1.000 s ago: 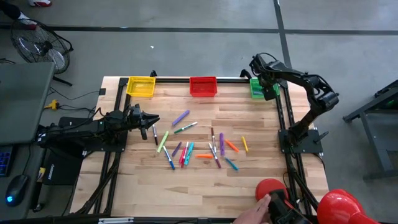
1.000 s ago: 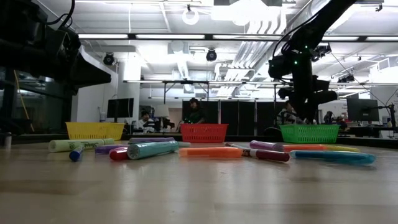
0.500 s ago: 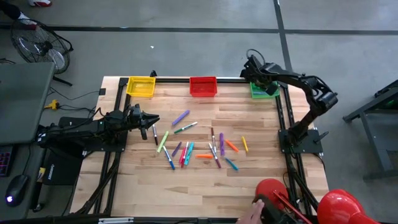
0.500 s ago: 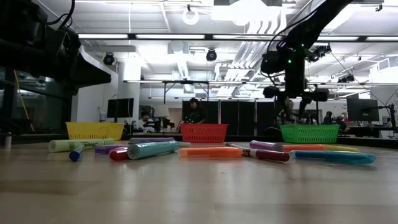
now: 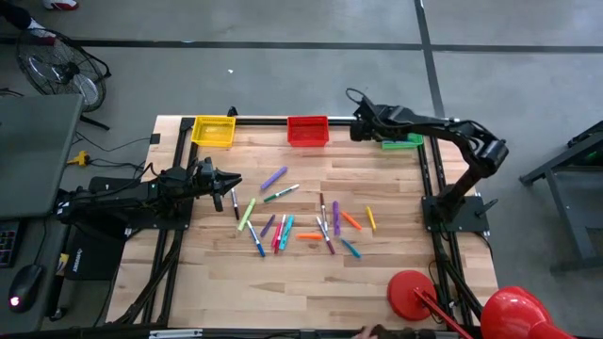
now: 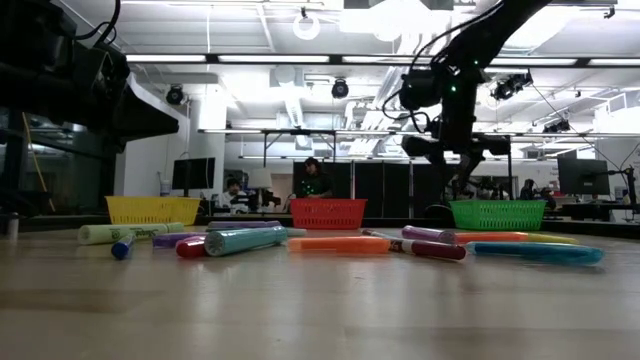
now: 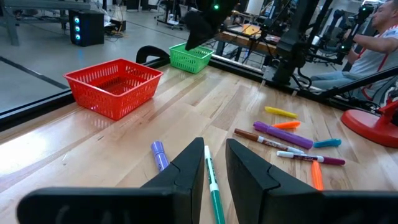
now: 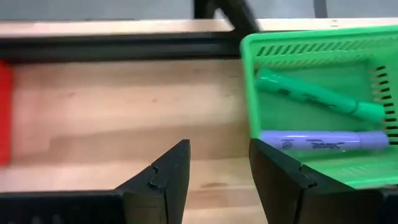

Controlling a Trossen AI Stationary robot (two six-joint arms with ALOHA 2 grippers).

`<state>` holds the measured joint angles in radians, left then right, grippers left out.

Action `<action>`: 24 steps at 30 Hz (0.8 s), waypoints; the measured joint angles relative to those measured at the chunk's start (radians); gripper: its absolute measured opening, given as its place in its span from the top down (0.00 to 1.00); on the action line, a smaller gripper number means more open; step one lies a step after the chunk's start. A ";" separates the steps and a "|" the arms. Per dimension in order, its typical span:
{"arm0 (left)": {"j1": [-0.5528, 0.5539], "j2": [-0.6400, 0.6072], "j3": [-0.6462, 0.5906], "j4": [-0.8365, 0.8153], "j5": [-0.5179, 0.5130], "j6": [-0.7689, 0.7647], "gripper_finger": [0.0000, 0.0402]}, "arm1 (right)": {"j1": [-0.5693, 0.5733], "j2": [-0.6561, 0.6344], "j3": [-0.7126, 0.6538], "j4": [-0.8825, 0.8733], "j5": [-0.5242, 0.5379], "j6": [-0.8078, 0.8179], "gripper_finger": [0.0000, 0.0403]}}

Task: Pick & Place Markers
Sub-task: Put the purple highlighter into the green bin

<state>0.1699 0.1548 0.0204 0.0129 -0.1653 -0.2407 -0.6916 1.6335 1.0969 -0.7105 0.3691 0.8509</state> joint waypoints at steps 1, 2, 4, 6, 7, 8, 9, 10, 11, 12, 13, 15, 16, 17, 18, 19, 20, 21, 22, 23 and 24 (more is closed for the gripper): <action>0.000 0.000 0.000 0.000 0.000 0.000 0.84 | 0.014 -0.001 0.000 -0.005 -0.002 -0.003 0.62; 0.000 0.000 0.000 0.000 0.000 0.000 0.84 | 0.030 -0.003 0.000 -0.010 -0.004 -0.005 0.62; 0.000 0.000 0.000 0.000 0.000 0.000 0.84 | 0.065 -0.003 0.000 -0.013 -0.007 -0.014 0.62; 0.000 0.000 0.000 0.000 0.000 0.000 0.84 | 0.100 -0.003 0.000 -0.013 -0.032 -0.022 0.62; 0.000 0.000 0.000 0.000 0.000 0.000 0.84 | 0.119 -0.003 0.000 -0.013 -0.050 -0.022 0.62; 0.000 0.000 0.000 0.000 0.000 0.000 0.84 | 0.141 -0.003 0.000 -0.014 -0.068 -0.022 0.62; 0.000 0.000 0.000 0.000 0.000 0.000 0.84 | 0.163 -0.004 0.000 -0.014 -0.089 -0.024 0.62; 0.000 0.000 0.000 0.000 0.000 0.000 0.84 | 0.187 -0.004 0.000 -0.014 -0.109 -0.030 0.62; 0.000 0.000 0.000 0.000 0.000 0.000 0.84 | 0.209 -0.004 0.000 -0.014 -0.128 -0.037 0.62; 0.000 0.000 0.000 0.000 0.000 0.000 0.84 | 0.232 -0.004 0.000 -0.017 -0.145 -0.041 0.62; 0.000 0.000 0.000 0.000 0.000 0.000 0.84 | 0.253 -0.004 0.000 -0.019 -0.160 -0.040 0.62; 0.000 0.000 0.000 0.000 0.000 0.000 0.84 | 0.295 -0.004 0.000 -0.028 -0.183 -0.031 0.62; 0.000 0.000 0.000 0.000 0.000 0.000 0.84 | 0.313 -0.004 0.000 -0.034 -0.190 -0.022 0.62; 0.000 0.000 0.000 0.000 0.000 0.000 0.84 | 0.331 -0.004 0.000 -0.040 -0.196 -0.021 0.62; 0.000 0.000 0.000 0.000 0.000 0.000 0.84 | 0.350 -0.004 0.000 -0.042 -0.201 -0.021 0.62; 0.000 0.000 0.000 0.000 0.000 0.000 0.84 | 0.366 -0.004 0.000 -0.044 -0.206 -0.020 0.62; 0.000 0.000 0.000 0.000 0.000 0.000 0.84 | 0.382 -0.004 0.000 -0.047 -0.214 -0.019 0.62; 0.000 0.000 0.000 0.000 0.000 0.000 0.84 | 0.398 -0.004 0.000 -0.051 -0.223 -0.016 0.62; 0.000 0.000 0.000 0.000 0.000 0.000 0.84 | 0.413 -0.004 0.000 -0.051 -0.229 -0.013 0.62; 0.000 0.000 0.000 0.000 0.000 0.000 0.84 | 0.429 -0.004 0.000 -0.051 -0.235 -0.007 0.62; 0.000 0.000 0.000 0.000 0.000 0.000 0.84 | 0.445 -0.004 0.000 -0.052 -0.242 0.000 0.62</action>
<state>0.1699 0.1549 0.0205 0.0131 -0.1654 -0.2406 -0.2467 1.6291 1.0969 -0.7627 0.1270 0.8507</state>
